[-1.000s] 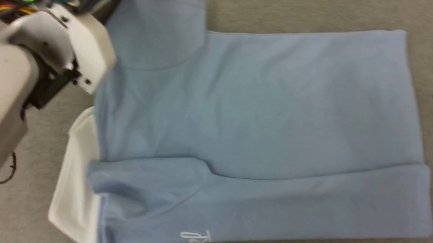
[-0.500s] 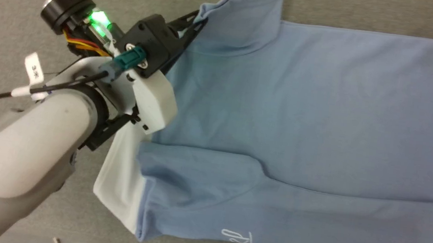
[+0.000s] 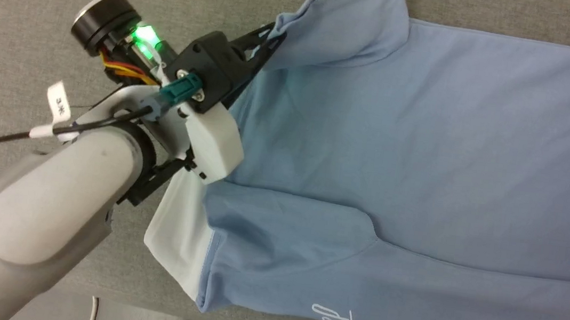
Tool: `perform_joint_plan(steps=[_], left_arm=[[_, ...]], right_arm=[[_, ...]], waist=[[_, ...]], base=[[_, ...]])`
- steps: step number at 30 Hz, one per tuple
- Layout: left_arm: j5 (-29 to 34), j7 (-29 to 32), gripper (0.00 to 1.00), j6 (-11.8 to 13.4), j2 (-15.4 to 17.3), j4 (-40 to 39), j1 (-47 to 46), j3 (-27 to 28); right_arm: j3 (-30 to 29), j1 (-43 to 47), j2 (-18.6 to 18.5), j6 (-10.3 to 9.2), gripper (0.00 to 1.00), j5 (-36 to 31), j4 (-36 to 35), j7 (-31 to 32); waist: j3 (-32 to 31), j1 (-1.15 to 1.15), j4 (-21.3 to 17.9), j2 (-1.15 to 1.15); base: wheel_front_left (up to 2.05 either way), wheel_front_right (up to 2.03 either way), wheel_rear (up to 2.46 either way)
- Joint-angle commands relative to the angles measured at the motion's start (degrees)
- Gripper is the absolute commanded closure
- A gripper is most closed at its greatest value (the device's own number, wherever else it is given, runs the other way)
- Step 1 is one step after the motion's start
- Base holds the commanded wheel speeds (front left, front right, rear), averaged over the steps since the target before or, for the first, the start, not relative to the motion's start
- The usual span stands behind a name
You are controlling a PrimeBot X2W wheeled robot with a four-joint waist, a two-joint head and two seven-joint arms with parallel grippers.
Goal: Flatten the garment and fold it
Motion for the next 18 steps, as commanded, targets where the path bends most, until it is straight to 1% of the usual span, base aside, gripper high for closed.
perform_joint_plan(steps=[1,7,10,14,18], left_arm=[[0.14,-0.68,1.00,0.49,-0.05,0.33,1.28,0.08],[-0.88,-4.08,1.00,2.02,0.71,1.99,3.37,1.69],[-2.27,-5.17,1.00,3.32,1.71,2.47,5.53,3.07],[-4.39,-5.95,1.00,4.80,3.28,1.77,9.52,4.27],[-6.25,-5.55,1.00,6.15,5.11,0.11,14.75,4.24]], right_arm=[[2.01,1.63,1.72,-0.11,1.00,0.45,2.08,-0.60],[1.51,0.99,4.37,-0.11,1.00,1.11,5.29,-10.14],[0.72,2.20,5.53,-0.11,1.00,1.12,6.12,-14.45],[-0.82,5.87,6.42,-0.11,1.00,1.69,6.67,-18.49],[-3.01,11.74,7.12,-0.11,1.00,1.99,6.12,-21.78]], waist=[[-1.23,0.00,-0.77,0.00],[-6.85,0.00,-2.94,0.00],[-10.36,0.00,-4.26,0.00],[-14.40,0.00,-5.68,0.00],[-17.76,0.00,-6.60,0.00]], base=[[0.00,0.00,0.00],[0.00,0.00,0.00],[0.00,0.00,0.00],[0.00,0.00,0.00],[0.00,0.00,0.00]])
